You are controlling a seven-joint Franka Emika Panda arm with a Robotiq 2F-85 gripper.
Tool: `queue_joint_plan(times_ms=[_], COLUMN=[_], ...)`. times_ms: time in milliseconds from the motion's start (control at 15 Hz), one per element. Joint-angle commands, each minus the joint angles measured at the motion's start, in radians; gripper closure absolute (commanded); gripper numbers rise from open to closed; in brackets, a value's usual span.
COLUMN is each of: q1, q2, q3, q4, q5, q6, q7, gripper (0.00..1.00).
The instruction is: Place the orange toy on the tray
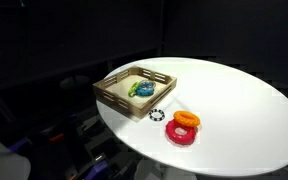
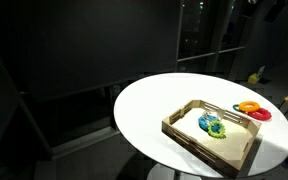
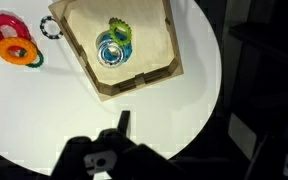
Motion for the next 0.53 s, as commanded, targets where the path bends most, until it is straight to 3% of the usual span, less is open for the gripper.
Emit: queue_joint_plan(times_ms=[0,467], q1=[-0.028,-0.09], q2=[0.063,0.116], q3=[-0.033,-0.107], q4=[0.051,0.006], q5=[-0.024,-0.089], q6=[-0.037,-0.012], q7=[0.008,-0.022], gripper=[0.0,0.0])
